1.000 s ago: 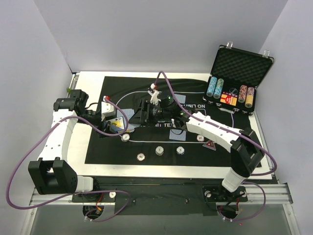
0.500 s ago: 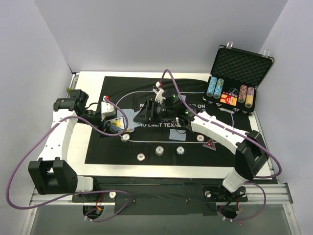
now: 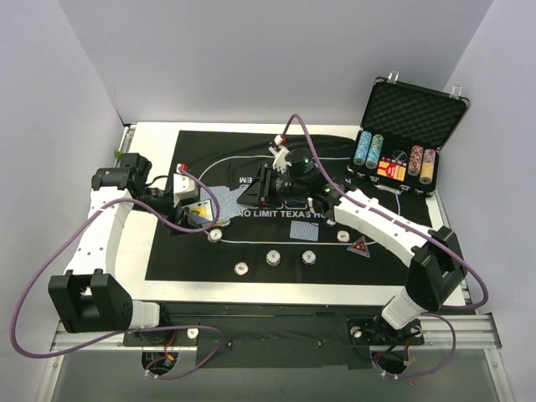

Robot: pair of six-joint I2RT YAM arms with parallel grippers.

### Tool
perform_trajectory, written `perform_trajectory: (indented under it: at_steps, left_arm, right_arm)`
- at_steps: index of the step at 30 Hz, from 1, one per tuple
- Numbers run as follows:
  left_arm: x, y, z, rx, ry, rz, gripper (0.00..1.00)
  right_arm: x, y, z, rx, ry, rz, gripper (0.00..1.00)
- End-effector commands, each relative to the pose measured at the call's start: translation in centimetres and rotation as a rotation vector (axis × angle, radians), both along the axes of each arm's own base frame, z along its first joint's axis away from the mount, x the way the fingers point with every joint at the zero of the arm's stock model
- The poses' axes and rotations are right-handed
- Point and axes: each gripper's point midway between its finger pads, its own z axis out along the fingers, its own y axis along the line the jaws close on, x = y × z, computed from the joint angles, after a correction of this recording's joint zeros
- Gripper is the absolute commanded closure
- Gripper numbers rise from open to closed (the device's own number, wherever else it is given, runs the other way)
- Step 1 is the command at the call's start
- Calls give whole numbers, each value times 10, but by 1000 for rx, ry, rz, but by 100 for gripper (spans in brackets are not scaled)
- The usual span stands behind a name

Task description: Distribute texas hold em gaming equipment

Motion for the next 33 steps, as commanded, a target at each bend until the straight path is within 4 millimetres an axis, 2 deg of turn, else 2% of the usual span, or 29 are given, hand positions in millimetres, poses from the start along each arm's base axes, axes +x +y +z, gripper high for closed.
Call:
perform_trajectory:
  at_steps: [1,13,23,26,31,33]
  left_arm:
    - [-42,-10,22,-85,173,-3,100]
    - [-42,-10,19,-87,183,-3,100]
    - [-42,-11,20,-91,181,-4,100]
    - [-42,-10,19,-88,180,-3,100]
    - [-42,-10,19,-88,180,-3,100]
    - [-42,-10,19,-90,180,-4,100]
  right_arm:
    - [-2,-7,27,38,-54,-7,75]
    - [-1,-15,47,68,-80,-11,90]
    - [-2,-19,53,70,-88,-2,91]
    - [-3,-17,65,114,-96,9,93]
    - [-3,-12,105,245,-115,15,98]
    - [-1,-14,114,270,-122,10,100]
